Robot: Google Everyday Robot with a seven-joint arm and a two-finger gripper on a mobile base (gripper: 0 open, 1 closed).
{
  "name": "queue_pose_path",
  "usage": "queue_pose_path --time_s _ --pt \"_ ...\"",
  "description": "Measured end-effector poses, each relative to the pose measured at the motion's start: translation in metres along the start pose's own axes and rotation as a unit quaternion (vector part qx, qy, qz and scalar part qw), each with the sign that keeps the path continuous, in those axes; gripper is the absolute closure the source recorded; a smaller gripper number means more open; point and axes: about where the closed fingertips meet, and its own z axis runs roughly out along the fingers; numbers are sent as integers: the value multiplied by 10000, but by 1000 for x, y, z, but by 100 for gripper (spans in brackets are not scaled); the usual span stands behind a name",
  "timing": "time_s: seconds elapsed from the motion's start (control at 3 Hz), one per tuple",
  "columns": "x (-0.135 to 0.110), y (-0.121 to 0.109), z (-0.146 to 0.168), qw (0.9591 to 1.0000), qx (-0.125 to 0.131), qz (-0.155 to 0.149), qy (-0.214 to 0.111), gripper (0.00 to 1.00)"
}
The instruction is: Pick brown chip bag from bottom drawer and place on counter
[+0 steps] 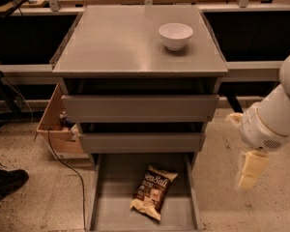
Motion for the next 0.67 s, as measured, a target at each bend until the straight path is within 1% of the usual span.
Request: queue_pose_path --time_s 0.33,0.67 --pt "10 14 61 9989 -440 134 -79 0" --pt "13 38 114 9947 -963 352 0 0"
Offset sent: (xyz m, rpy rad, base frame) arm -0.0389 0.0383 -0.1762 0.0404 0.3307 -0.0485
